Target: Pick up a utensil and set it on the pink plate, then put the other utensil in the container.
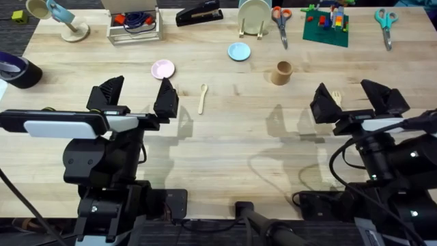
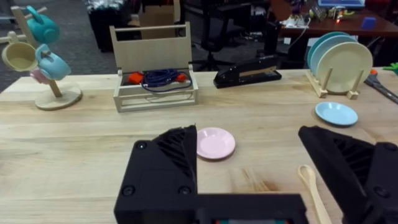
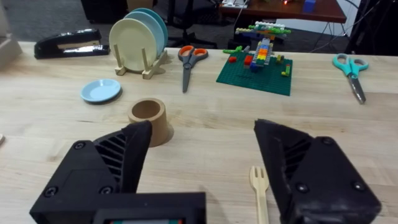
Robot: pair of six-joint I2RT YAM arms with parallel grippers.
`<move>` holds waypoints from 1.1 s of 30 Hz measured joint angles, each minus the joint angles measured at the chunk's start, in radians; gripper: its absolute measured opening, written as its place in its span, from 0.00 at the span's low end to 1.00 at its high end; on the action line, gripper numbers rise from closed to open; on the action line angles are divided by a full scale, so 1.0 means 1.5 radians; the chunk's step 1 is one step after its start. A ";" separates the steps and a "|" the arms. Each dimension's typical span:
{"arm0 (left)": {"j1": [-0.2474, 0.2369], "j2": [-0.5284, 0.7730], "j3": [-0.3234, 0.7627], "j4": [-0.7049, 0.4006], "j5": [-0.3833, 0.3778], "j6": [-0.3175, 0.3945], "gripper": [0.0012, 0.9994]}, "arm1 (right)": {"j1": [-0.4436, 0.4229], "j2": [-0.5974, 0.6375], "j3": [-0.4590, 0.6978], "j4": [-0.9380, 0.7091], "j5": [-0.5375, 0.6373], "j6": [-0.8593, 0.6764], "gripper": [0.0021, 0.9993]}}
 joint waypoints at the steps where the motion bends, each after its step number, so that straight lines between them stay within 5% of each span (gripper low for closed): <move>1: 0.000 0.000 0.000 0.000 0.000 0.000 0.99 | 0.000 0.000 0.000 0.000 0.000 0.000 0.99; 27: 0.000 0.000 0.002 0.003 -0.006 0.005 1.00 | 0.000 0.000 0.002 0.007 0.000 -0.015 1.00; 33: 0.000 0.000 0.047 -0.006 -0.019 0.010 0.99 | 0.000 0.000 0.043 -0.001 0.000 -0.019 1.00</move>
